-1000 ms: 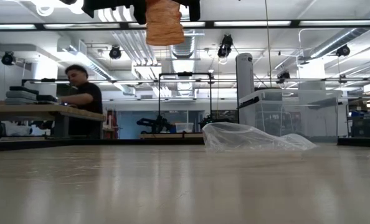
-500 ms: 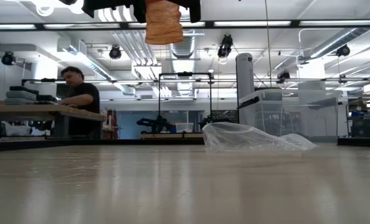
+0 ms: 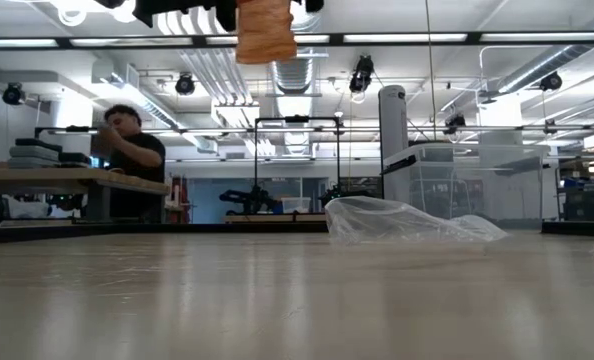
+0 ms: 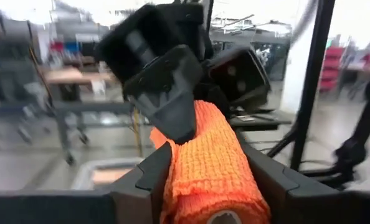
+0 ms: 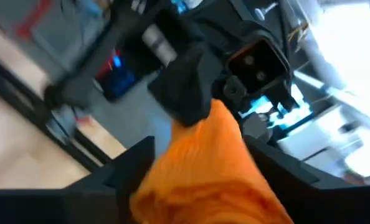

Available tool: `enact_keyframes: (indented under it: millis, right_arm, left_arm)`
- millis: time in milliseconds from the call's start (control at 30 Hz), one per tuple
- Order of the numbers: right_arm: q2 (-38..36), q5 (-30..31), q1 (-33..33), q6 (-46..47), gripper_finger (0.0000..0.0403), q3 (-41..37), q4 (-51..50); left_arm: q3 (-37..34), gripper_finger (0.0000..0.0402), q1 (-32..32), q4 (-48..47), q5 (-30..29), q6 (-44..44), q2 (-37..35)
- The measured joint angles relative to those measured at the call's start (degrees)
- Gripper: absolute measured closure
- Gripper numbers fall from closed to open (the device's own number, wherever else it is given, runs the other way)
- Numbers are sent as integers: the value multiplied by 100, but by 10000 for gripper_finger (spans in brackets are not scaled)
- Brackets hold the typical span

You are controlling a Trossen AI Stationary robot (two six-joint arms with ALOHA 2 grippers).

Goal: Roll bandage
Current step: Roll the orange bandage

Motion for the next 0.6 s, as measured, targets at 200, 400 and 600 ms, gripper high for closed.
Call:
enact_keyframes:
  millis: [200, 400, 600]
  right_arm:
    - [-43, 9, 7, 2097, 79, 238, -53]
    - [-45, 58, -42, 2855, 58, 296, -137]
    - [-45, 70, -44, 2819, 85, 296, -142]
  left_arm:
    - [76, 285, 2, -59, -174, 1542, -38]
    - [83, 285, -10, -70, -187, 2541, -64]
    - [83, 282, -10, -130, -171, 3079, -69]
